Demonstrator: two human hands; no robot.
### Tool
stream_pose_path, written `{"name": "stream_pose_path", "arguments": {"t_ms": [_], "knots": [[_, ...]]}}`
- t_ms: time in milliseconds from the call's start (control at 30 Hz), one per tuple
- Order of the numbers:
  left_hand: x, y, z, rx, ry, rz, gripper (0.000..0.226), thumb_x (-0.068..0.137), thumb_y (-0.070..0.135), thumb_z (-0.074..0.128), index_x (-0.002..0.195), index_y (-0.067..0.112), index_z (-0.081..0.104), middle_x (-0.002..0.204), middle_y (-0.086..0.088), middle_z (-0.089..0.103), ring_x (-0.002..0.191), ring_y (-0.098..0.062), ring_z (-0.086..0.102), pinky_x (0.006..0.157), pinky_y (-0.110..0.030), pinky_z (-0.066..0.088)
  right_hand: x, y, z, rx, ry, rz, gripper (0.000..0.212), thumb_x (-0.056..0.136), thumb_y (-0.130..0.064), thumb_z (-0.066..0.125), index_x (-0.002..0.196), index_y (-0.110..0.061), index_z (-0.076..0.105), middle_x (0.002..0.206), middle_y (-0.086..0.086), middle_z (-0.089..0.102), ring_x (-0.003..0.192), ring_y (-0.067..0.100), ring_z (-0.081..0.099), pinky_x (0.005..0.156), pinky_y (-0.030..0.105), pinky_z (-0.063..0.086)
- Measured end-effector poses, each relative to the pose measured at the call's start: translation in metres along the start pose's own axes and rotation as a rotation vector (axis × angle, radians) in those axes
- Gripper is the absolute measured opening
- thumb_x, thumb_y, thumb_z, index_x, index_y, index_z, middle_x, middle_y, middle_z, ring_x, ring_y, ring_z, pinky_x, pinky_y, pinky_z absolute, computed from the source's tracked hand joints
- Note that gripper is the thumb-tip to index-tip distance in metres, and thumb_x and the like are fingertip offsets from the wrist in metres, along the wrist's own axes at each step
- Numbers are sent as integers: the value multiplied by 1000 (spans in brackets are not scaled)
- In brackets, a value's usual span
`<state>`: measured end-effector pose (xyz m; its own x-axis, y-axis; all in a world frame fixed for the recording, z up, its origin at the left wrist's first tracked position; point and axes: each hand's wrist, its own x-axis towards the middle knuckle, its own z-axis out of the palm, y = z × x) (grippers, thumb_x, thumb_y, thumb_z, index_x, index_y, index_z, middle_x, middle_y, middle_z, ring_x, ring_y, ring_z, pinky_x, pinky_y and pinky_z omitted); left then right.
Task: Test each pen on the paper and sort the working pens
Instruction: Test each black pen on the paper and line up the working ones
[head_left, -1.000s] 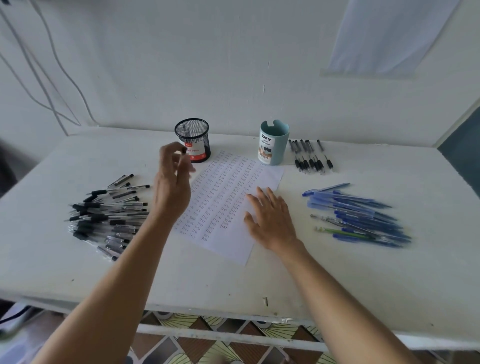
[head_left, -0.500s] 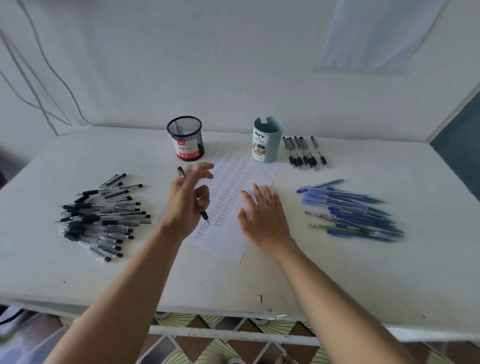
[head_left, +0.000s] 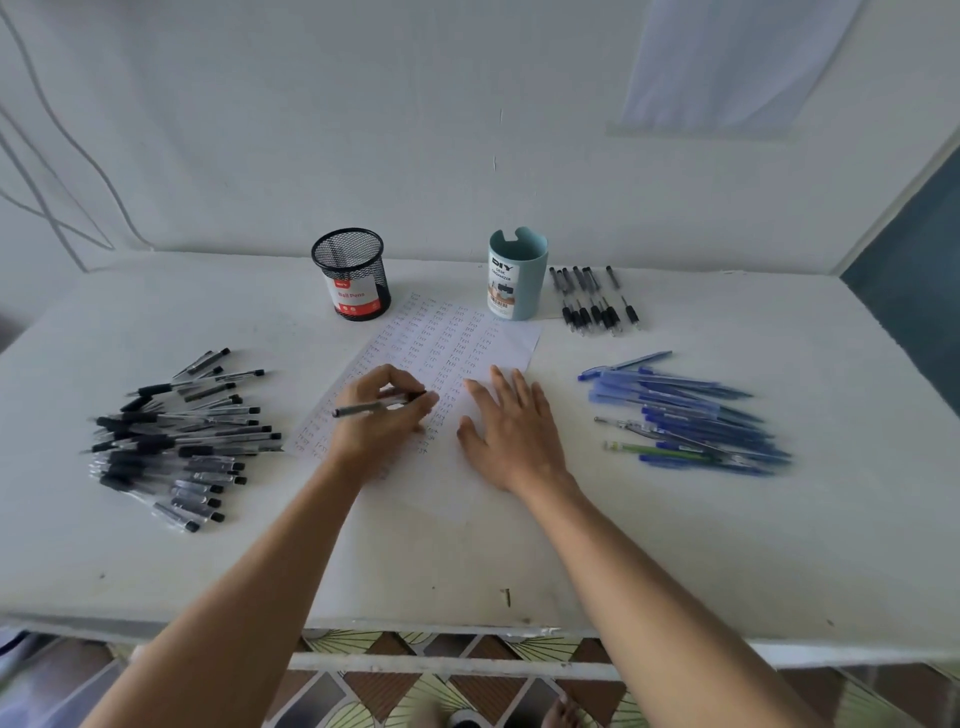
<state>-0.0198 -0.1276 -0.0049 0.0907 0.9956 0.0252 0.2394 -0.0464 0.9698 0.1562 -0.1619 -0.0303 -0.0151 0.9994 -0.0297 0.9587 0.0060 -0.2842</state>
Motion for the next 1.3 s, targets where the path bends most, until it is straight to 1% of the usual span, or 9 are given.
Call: {"name": "stream_pose_path", "arguments": {"t_ms": [67,133,167,233,333,500,867,933,1300], "knots": [[-2,0,1,88,32,1,17,82,7,80,78,3,65,80,-13,71,62,-19,69,48,-22,51,0,0,0,1,4,1,60,101,-46,32,157,-27,22,167,8,8,154,28,0,124,45,-2],[-3,1,2,123,60,-27,23,81,1,76,68,-1,57,67,-11,69,45,-12,59,39,-23,42,0,0,0,-2,5,3,60,101,-46,32,157,-26,21,167,8,8,154,28,0,124,44,-2],[-3,0,1,126,79,-53,28,79,-4,72,61,0,51,57,-10,65,39,-13,53,39,-22,37,0,0,-1,-2,6,3,60,101,-46,32,157,-26,21,167,8,8,154,27,0,124,44,-2],[-2,-4,0,108,119,-91,33,69,-8,63,54,9,38,48,-10,47,40,-18,45,45,-25,34,0,0,-1,-2,8,2,60,101,-46,32,157,-26,21,167,7,8,154,27,1,124,44,-1],[0,-9,-3,179,104,-48,28,56,3,55,56,10,27,51,-5,32,51,-19,37,50,-32,29,0,0,-2,-2,7,3,60,101,-46,32,157,-27,21,167,7,8,154,27,1,124,44,-1],[4,-13,-4,241,60,27,22,52,7,51,52,15,30,49,1,30,51,-17,31,50,-32,26,0,0,-2,1,5,4,60,101,-47,33,157,-27,22,167,7,9,153,28,2,124,45,0],[5,-15,-4,332,21,55,20,51,10,47,51,19,30,50,6,25,52,-14,25,51,-29,19,0,0,-2,-4,12,2,59,101,-47,33,156,-27,23,166,7,10,153,29,3,124,45,1],[4,-15,-3,309,29,33,20,52,10,47,48,21,31,47,11,25,51,-15,27,49,-27,19,0,0,-2,-5,12,3,59,101,-46,33,156,-27,23,166,7,11,153,29,3,124,46,1],[4,-16,-3,314,9,55,20,53,10,46,48,22,31,48,10,26,52,-16,28,49,-27,22,0,-1,-1,0,9,8,60,101,-47,33,156,-28,22,167,7,9,153,28,2,124,45,1]]}}
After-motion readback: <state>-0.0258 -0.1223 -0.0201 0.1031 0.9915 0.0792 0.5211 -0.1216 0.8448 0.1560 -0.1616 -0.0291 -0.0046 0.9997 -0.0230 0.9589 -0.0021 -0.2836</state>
